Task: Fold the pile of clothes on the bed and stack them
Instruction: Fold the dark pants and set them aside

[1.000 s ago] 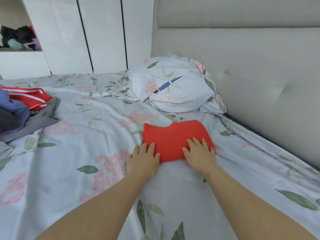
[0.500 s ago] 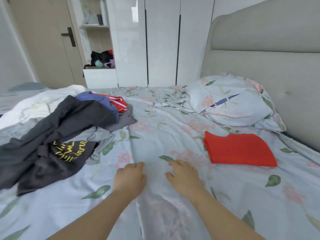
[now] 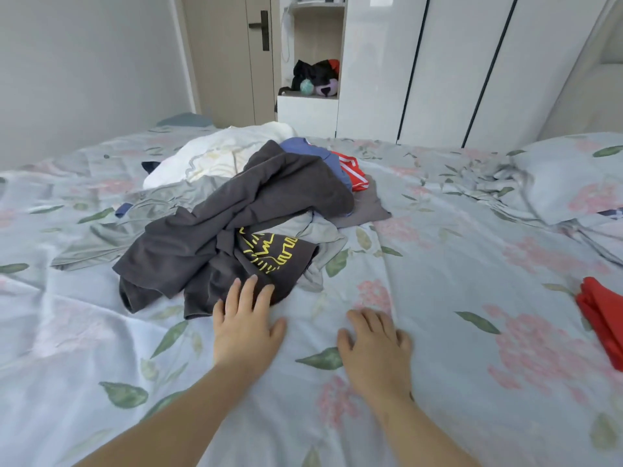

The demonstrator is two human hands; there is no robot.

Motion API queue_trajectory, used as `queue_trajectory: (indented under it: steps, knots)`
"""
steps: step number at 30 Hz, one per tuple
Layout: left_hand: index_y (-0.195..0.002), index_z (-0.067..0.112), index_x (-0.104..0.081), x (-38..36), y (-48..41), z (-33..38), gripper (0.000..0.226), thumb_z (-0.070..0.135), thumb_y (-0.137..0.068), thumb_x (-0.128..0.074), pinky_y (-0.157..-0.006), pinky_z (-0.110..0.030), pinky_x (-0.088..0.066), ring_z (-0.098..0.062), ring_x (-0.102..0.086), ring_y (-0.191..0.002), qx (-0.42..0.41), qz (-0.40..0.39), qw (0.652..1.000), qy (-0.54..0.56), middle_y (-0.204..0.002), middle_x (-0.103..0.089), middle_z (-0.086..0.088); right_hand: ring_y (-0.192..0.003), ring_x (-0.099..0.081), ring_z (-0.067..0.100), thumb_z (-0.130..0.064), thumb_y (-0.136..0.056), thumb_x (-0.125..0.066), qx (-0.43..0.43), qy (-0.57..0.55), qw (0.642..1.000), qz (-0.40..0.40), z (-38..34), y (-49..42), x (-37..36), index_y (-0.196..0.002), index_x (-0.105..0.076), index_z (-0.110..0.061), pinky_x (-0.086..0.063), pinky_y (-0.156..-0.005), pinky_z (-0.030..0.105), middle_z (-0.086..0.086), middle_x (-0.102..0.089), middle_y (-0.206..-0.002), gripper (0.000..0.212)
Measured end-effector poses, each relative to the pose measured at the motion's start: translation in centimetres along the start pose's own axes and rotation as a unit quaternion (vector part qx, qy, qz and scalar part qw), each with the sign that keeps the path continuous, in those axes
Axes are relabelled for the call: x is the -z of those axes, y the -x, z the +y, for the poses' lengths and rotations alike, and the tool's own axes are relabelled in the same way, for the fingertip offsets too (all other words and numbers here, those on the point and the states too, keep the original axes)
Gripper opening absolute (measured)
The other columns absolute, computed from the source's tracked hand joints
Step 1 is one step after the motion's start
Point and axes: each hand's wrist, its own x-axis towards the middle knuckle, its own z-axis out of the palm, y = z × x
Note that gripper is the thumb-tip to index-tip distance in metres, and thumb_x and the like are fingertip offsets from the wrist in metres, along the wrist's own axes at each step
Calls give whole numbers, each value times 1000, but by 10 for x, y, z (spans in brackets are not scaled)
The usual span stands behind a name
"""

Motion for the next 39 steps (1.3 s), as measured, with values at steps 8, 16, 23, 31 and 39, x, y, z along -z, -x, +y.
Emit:
queue_trajectory:
  steps: [8,16,23,31,39]
  knots:
    - [-112,18,-53,-17,-32,-15,28,33,-100,-32,-111,-42,-18,-19,-41,-127,124,27,989,75,-124,-56,3,-97,-61,17,-37,-78,-38,4,0,991,133,-2,-6,-16,-93,-67,-26,-30,-82,38,-11,-67,-98,34]
    - [-79,10,-37,8,15,-8,23,20,-99,-41,-67,-39,-34,-36,-51,-83,107,53,964,237,-84,-58,-15,-105,-61,17,-29,-82,-41,41,-71,993,87,6,24,-1,-98,-69,-21,-37,-90,32,-6,-67,-108,33]
    - [-70,23,-30,41,85,26,33,26,-101,-36,-70,-34,-35,-28,-49,-81,143,-41,930,337,-70,-46,4,-106,-61,18,-31,-79,-31,56,-138,988,38,16,90,25,-97,-70,-15,-41,-89,33,-3,-66,-111,46]
    - [-77,25,-41,70,173,73,23,27,-100,-40,-76,-30,-38,-22,-55,-89,43,-147,926,344,-80,-52,5,-79,-57,-11,7,-91,-47,-96,-421,902,20,42,145,64,-85,-61,-21,-39,-71,1,-8,-64,-92,32]
    - [-79,16,-65,100,165,96,28,29,-97,-49,-78,-21,-48,-15,-62,-78,8,-178,820,544,-78,-66,1,-82,-63,21,-10,-98,-48,-235,-656,714,72,64,163,83,-89,-59,-7,-54,-71,21,13,-62,-90,14]
